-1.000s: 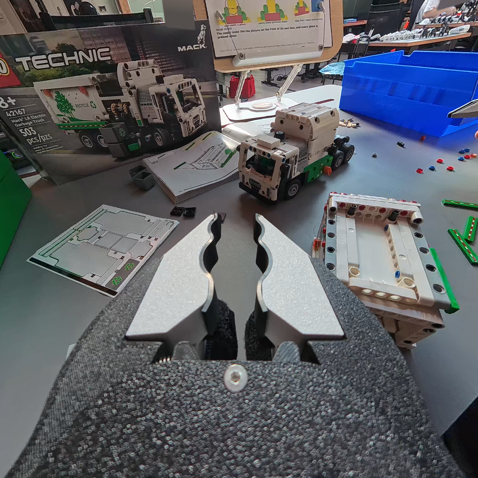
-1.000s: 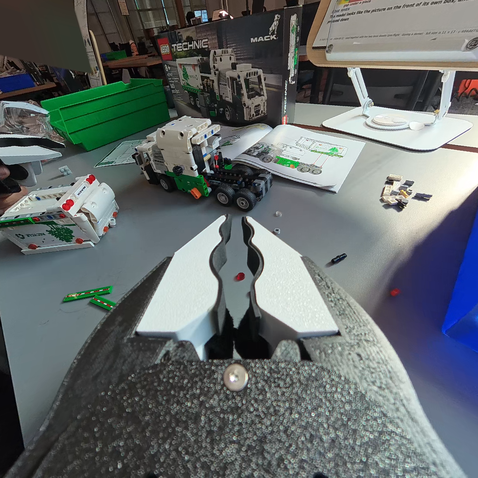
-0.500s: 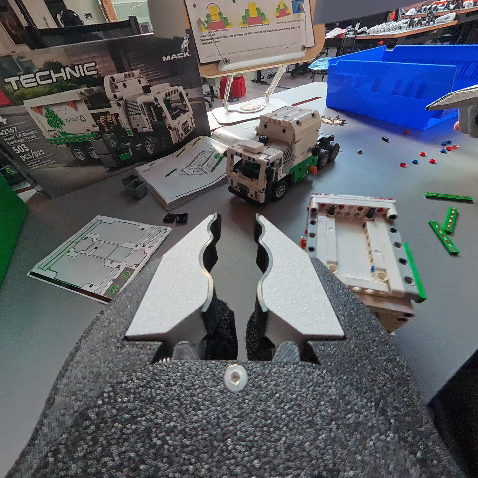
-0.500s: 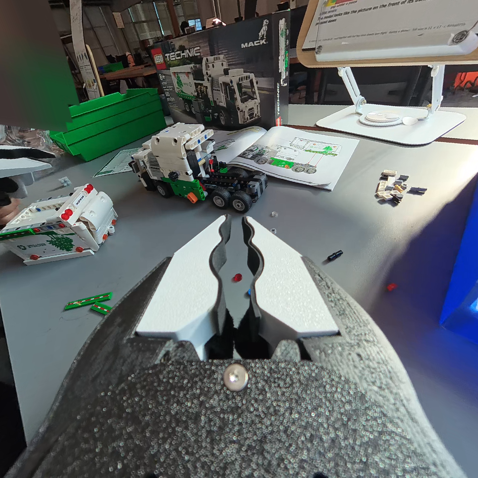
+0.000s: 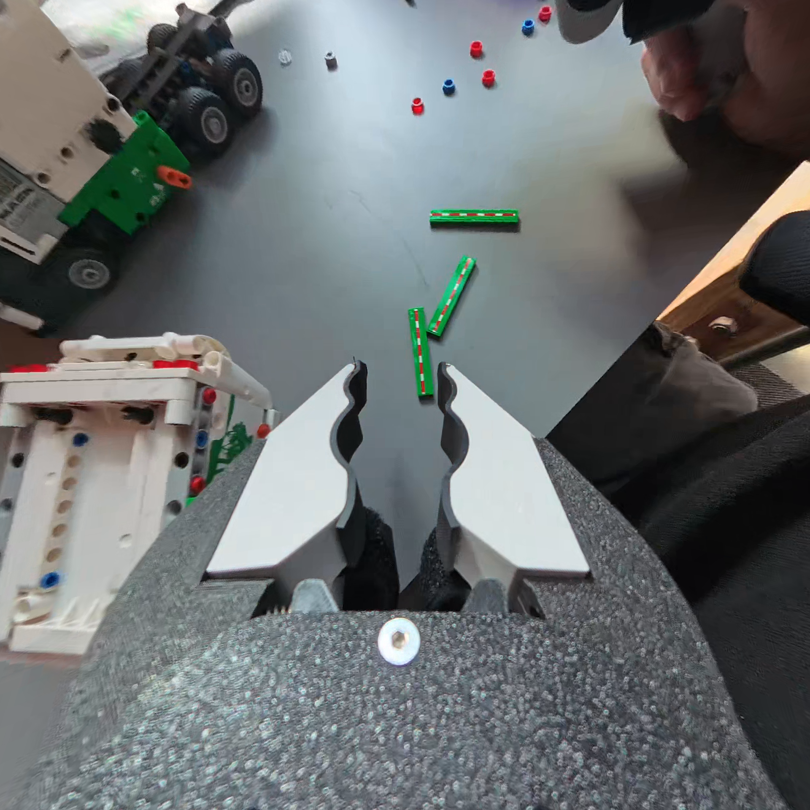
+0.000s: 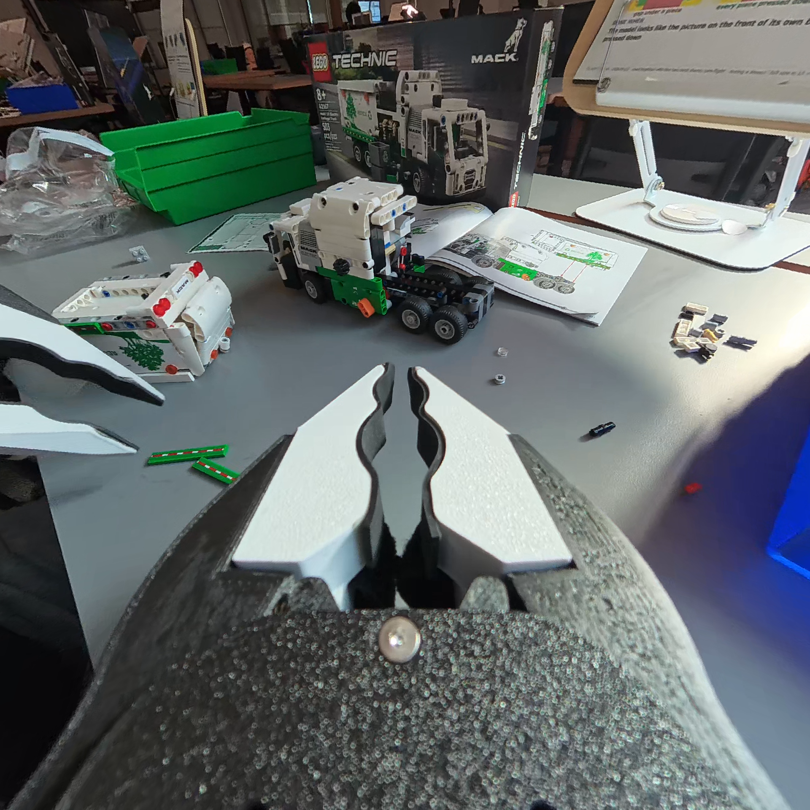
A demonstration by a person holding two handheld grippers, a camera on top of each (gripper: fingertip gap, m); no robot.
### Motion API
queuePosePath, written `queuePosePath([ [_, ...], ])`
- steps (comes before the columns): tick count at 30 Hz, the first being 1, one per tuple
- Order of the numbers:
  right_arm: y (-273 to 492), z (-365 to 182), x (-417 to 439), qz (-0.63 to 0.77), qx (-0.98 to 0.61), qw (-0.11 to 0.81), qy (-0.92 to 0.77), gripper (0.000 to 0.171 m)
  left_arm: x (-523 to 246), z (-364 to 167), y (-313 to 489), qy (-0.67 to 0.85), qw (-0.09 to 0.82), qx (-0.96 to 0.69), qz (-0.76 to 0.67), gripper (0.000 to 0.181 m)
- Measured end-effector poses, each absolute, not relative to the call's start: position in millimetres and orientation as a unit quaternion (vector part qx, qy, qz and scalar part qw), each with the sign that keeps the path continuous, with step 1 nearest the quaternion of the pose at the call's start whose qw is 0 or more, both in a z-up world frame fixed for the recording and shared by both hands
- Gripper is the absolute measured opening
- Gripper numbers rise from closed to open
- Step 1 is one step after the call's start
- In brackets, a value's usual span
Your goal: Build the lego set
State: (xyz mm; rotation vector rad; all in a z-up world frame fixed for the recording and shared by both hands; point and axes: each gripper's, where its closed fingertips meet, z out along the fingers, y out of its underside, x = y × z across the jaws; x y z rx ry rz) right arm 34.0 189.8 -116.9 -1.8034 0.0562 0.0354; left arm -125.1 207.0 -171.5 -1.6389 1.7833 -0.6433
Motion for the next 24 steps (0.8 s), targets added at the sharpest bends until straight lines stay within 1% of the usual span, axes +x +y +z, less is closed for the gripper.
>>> queuePosePath([
  [2,190.4,-118.2,31.9,0.015,-0.787,0.616,0.018,0.006,-122.6,-179.2,200.8,0.669,0.286,-0.635,-0.260,0.029],
  [8,190.5,-118.3,29.7,0.026,-0.787,0.616,0.016,0.006,-121.8,-190.5,196.1,0.667,0.259,-0.646,-0.266,0.025],
  [9,190.6,-118.6,29.6,0.026,-0.788,0.615,0.016,0.006,-121.8,-192.8,196.4,0.668,0.258,-0.647,-0.261,0.023],
  [10,190.8,-119.0,29.4,0.026,-0.788,0.615,0.015,0.006,-121.4,-194.0,195.7,0.670,0.258,-0.646,-0.260,0.017],
  [11,190.9,-119.2,29.1,0.025,-0.789,0.614,0.015,0.006,-121.2,-194.3,193.9,0.673,0.256,-0.643,-0.262,0.007],
  [13,191.2,-119.7,28.8,0.024,-0.790,0.612,0.013,0.006,-121.2,-194.5,193.4,0.677,0.261,-0.637,-0.259,0.007],
  [18,193.7,-120.3,19.9,0.037,-0.791,0.610,-0.004,0.007,-129.0,-192.9,205.2,0.716,0.313,-0.591,-0.201,0.007],
  [21,196.7,-122.1,3.8,0.052,-0.794,0.604,-0.031,0.007,-134.0,-180.4,209.1,0.754,0.385,-0.513,-0.141,0.006],
  [24,201.8,-120.4,-21.0,0.081,-0.790,0.605,-0.052,0.008,-137.9,-167.1,208.4,0.756,0.428,-0.480,-0.127,0.006],
])
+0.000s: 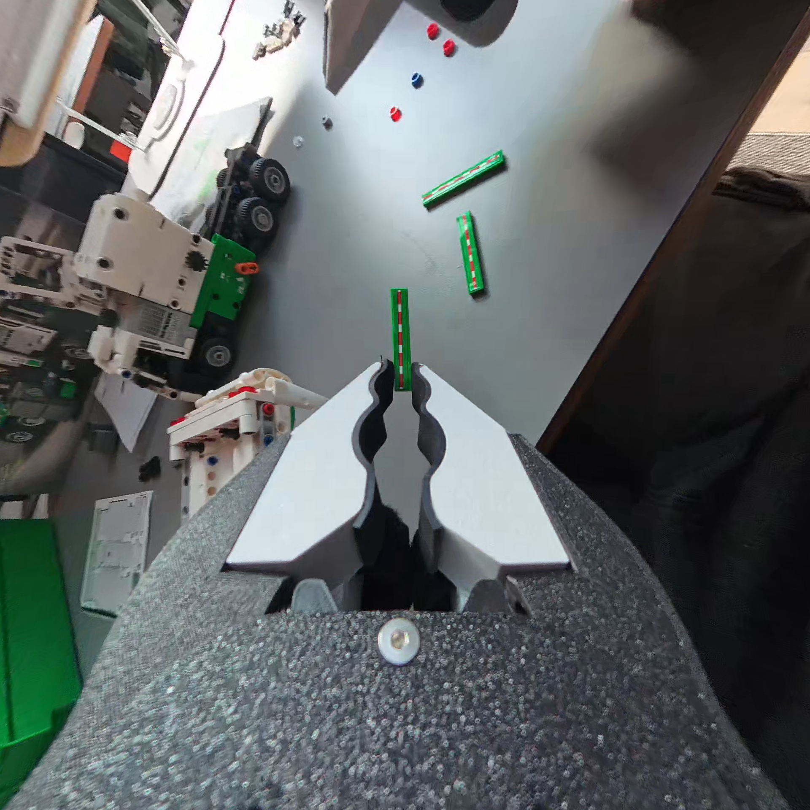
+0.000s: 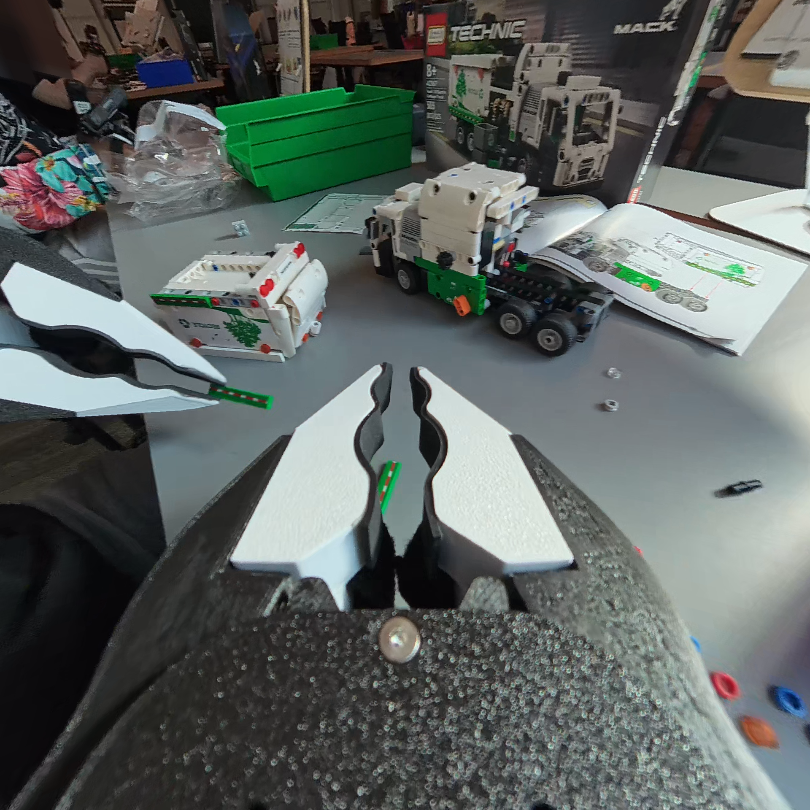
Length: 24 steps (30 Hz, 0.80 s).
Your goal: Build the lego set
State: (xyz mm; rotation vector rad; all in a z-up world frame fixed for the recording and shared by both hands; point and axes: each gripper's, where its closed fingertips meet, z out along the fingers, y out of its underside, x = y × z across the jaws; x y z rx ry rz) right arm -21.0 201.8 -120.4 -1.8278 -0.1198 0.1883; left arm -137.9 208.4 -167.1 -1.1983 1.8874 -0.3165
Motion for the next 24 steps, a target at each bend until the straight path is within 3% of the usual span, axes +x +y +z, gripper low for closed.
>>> queuePosePath([
  [7,223.1,-144.3,-113.1,0.162,-0.819,0.523,-0.168,0.016,-154.7,-138.7,240.1,0.734,0.550,-0.398,-0.004,0.006],
  [17,246.4,-138.2,-129.6,0.086,-0.824,0.495,-0.263,0.023,-172.3,-142.0,256.5,0.745,0.556,-0.364,0.065,0.006],
  [24,233.8,-142.0,-149.1,0.249,-0.797,0.464,-0.295,0.022,-172.5,-139.2,253.0,0.737,0.572,-0.355,0.059,0.006],
])
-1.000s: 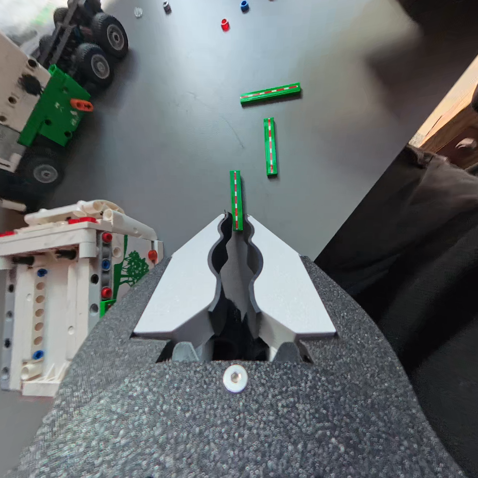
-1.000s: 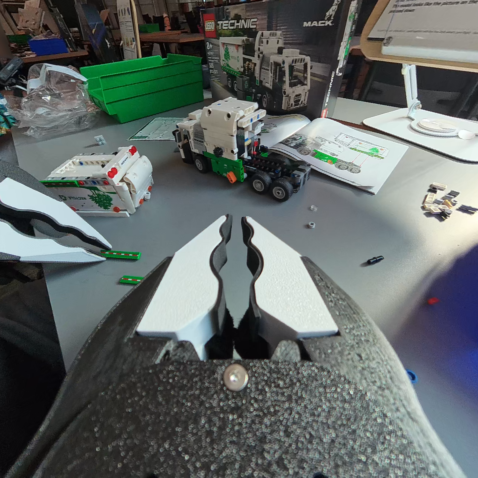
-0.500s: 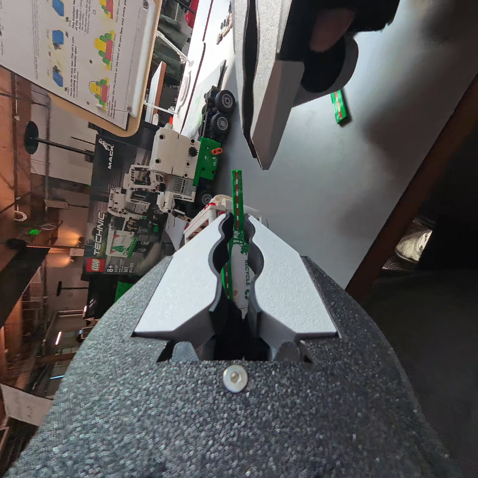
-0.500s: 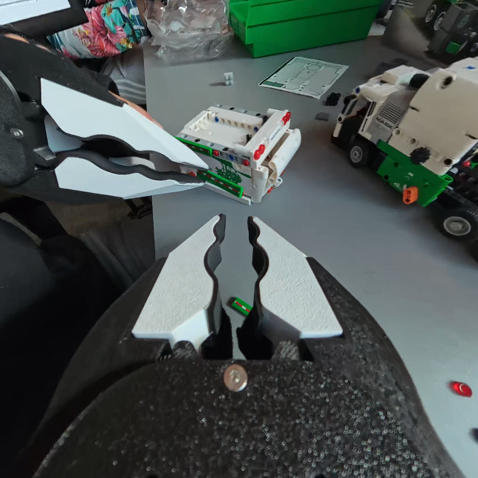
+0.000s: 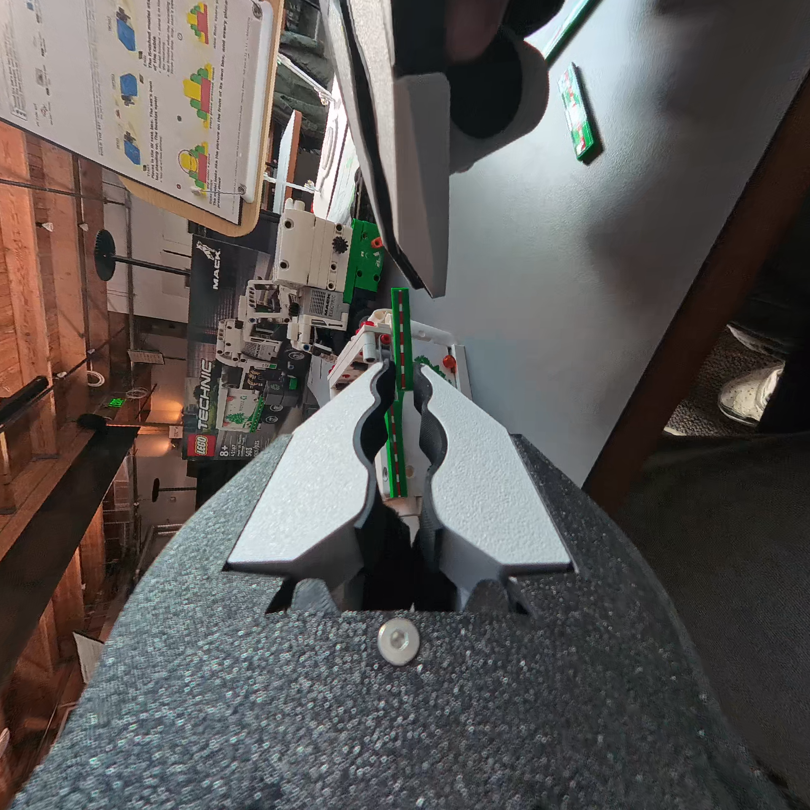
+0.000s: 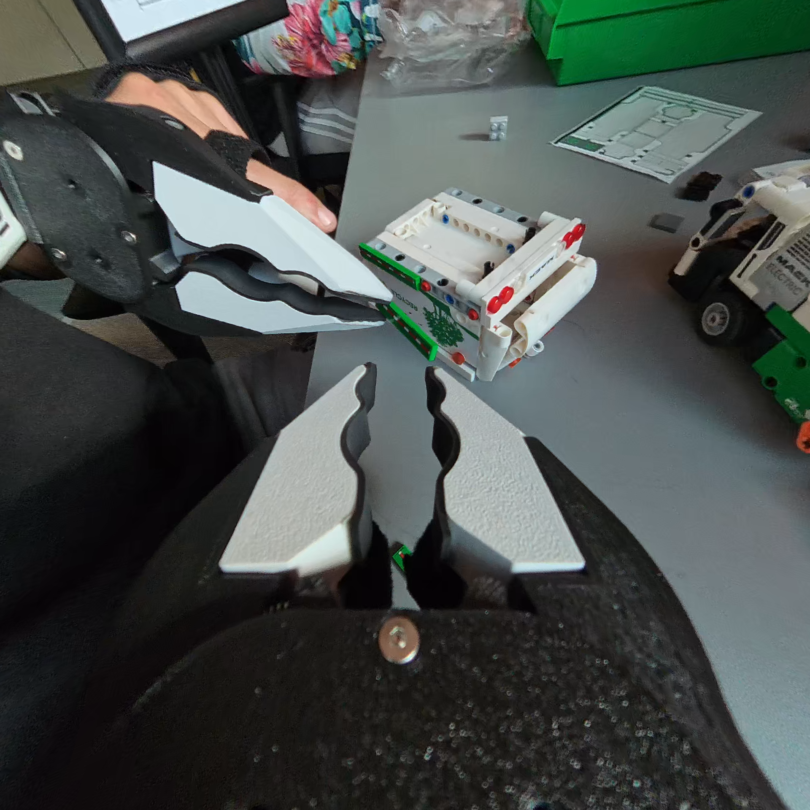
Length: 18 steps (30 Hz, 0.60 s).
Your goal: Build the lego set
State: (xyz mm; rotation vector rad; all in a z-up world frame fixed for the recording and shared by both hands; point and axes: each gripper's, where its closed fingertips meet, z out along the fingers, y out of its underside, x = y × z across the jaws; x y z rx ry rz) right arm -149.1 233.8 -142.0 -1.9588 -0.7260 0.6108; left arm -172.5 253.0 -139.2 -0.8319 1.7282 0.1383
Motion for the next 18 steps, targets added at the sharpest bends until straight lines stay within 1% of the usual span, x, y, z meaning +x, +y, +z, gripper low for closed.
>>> queuePosePath([
  [4,233.9,-134.4,-146.0,0.287,-0.779,0.447,-0.333,0.019,-171.2,-133.7,247.9,0.730,0.590,-0.340,0.050,0.006],
  [10,237.0,-125.3,-149.8,0.342,-0.759,0.418,-0.362,0.014,-172.1,-131.9,248.5,0.728,0.592,-0.340,0.054,0.006],
  [13,239.6,-129.5,-151.3,0.337,-0.758,0.415,-0.373,0.004,-173.1,-132.3,247.8,0.728,0.592,-0.343,0.052,0.006],
  [16,238.5,-130.7,-153.7,0.342,-0.752,0.414,-0.383,0.003,-174.4,-134.5,247.9,0.728,0.590,-0.346,0.051,0.006],
  [18,238.8,-131.0,-154.0,0.350,-0.749,0.409,-0.386,0.002,-176.0,-134.2,246.7,0.724,0.587,-0.362,0.019,0.006],
])
